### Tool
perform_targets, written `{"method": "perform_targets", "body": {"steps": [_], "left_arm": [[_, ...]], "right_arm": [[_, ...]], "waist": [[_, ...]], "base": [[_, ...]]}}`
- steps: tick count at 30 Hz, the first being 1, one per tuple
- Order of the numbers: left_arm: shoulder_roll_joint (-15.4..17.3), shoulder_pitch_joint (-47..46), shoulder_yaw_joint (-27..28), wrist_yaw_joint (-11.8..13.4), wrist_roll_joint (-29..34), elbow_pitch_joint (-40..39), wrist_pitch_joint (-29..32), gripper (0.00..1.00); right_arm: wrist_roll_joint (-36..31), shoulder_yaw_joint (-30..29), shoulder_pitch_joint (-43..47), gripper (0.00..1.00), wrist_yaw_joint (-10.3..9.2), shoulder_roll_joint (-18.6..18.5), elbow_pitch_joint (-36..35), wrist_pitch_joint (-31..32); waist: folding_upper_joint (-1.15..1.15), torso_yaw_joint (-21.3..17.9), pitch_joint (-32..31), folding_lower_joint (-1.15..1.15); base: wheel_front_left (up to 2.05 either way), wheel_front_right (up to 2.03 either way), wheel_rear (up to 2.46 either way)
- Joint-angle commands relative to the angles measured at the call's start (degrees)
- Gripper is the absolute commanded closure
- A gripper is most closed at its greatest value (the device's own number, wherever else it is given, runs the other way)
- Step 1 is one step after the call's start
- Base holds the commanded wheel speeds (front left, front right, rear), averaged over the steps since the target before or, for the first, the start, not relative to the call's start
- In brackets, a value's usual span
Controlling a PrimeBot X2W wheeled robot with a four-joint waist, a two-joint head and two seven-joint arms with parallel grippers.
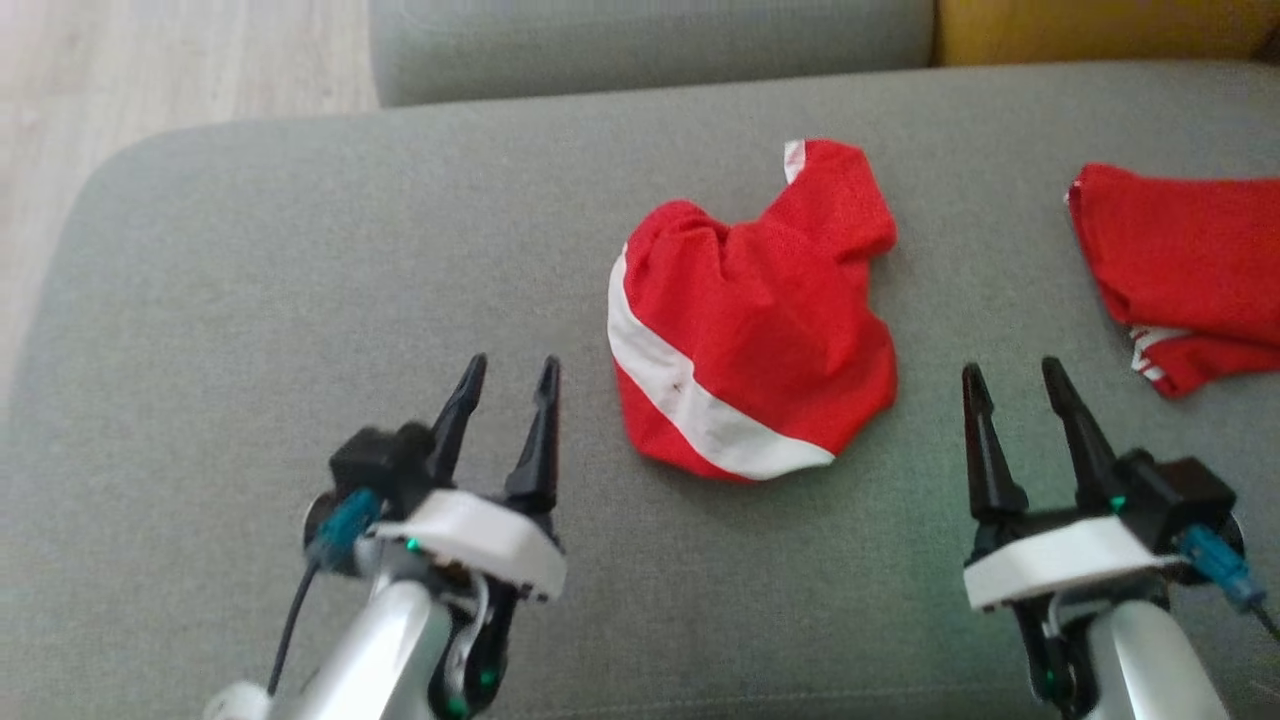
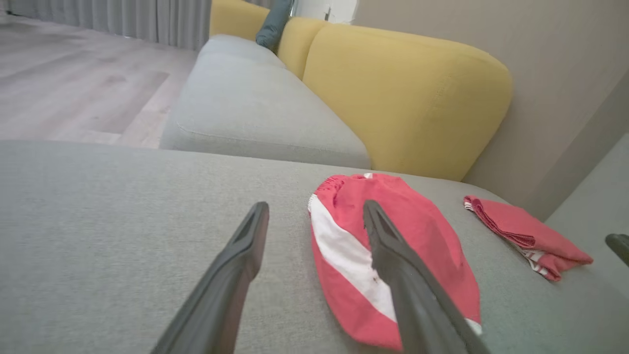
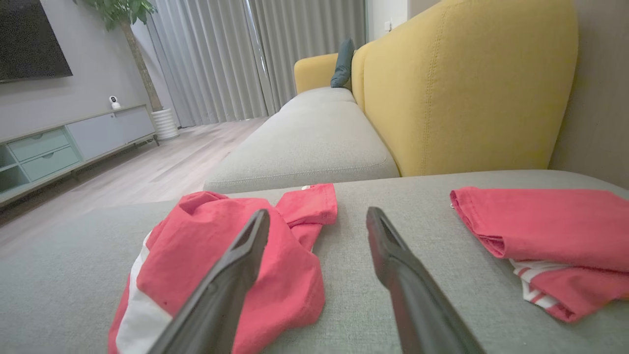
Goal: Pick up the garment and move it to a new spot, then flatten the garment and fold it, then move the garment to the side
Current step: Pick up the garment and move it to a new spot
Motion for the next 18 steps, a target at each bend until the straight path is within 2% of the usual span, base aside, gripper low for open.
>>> {"method": "perform_targets", "body": {"steps": [1, 11, 18], "left_arm": [[1.11, -0.5, 2.76, 0.36, 0.89, -2.45, -0.69, 0.0], [1.7, 9.85, 9.56, 1.74, 4.72, -8.08, -0.69, 0.0], [0.92, 12.5, 11.83, 0.97, 6.92, -8.81, -0.69, 0.0]], "right_arm": [[-0.65, 0.93, -0.57, 0.0, 0.37, -0.22, -1.73, -0.97], [0.58, 0.28, 2.66, 0.0, 0.37, -0.22, -1.34, -4.19], [1.03, 0.36, 3.68, 0.0, 0.37, -0.22, 0.07, -5.01]], "waist": [[0.0, 0.73, -1.4, 0.0], [0.0, 2.09, -4.6, 0.0], [0.0, 2.92, -4.96, 0.0]], "base": [[0.0, 0.0, 0.0], [0.0, 0.0, 0.0], [0.0, 0.0, 0.0]]}}
